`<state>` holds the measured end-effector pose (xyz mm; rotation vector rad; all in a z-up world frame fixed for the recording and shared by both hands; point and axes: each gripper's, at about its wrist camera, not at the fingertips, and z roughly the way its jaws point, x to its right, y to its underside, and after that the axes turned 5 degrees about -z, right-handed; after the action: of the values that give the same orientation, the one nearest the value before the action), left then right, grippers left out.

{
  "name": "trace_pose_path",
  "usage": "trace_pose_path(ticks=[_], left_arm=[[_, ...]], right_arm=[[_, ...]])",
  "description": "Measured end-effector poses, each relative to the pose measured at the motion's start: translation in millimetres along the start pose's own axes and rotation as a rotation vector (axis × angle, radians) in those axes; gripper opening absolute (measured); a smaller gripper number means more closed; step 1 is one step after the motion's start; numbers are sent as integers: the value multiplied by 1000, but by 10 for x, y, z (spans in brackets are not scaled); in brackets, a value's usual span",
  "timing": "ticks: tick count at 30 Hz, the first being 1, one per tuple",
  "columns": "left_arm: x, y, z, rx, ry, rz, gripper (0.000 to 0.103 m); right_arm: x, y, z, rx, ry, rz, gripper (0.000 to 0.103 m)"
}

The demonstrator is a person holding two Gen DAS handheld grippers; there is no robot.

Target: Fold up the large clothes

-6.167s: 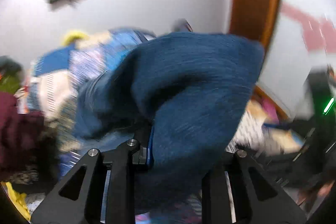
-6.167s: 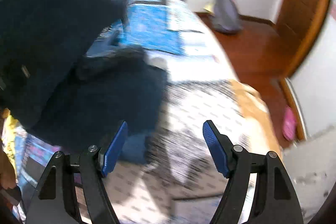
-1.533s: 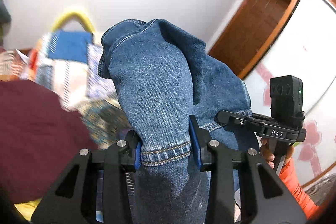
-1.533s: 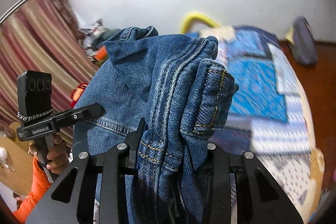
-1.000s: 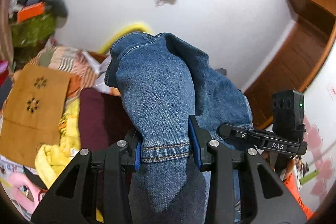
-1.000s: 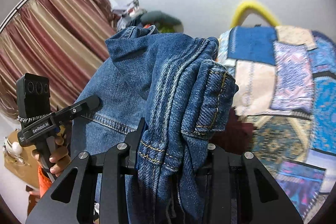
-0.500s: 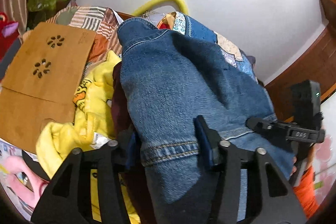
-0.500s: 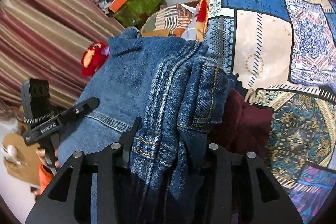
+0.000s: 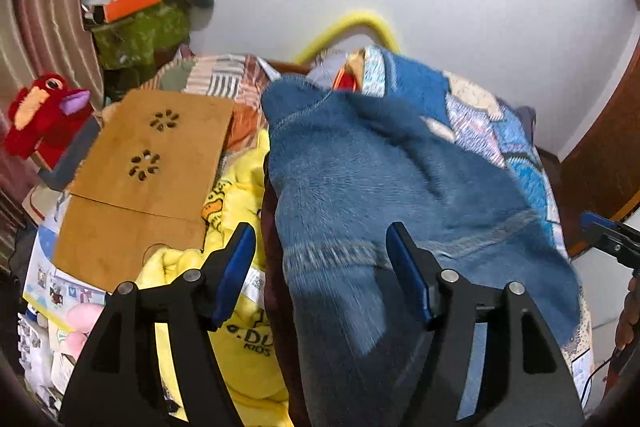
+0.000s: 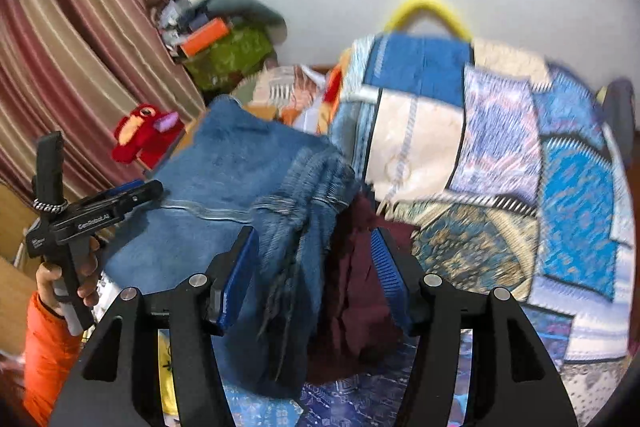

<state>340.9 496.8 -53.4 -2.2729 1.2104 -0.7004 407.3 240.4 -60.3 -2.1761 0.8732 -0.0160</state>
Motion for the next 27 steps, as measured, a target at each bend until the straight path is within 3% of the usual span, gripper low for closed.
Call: trace_pose_path(ticks=[8, 15, 20, 27], left_arm=[[442, 326, -1325, 229, 53, 89, 67], [921, 949, -2526, 484, 65, 176, 67], [1095, 1445, -3079, 646, 33, 181, 67], [1193, 2008, -3412, 770, 16, 169, 67]], right_arm=[[-452, 127, -839, 238, -12, -69, 55], [-956, 578, -1688, 483, -4, -184, 55], [-1202, 934, -2073, 602, 0, -228, 55], [-1404, 1291, -2234, 679, 40, -262, 55]])
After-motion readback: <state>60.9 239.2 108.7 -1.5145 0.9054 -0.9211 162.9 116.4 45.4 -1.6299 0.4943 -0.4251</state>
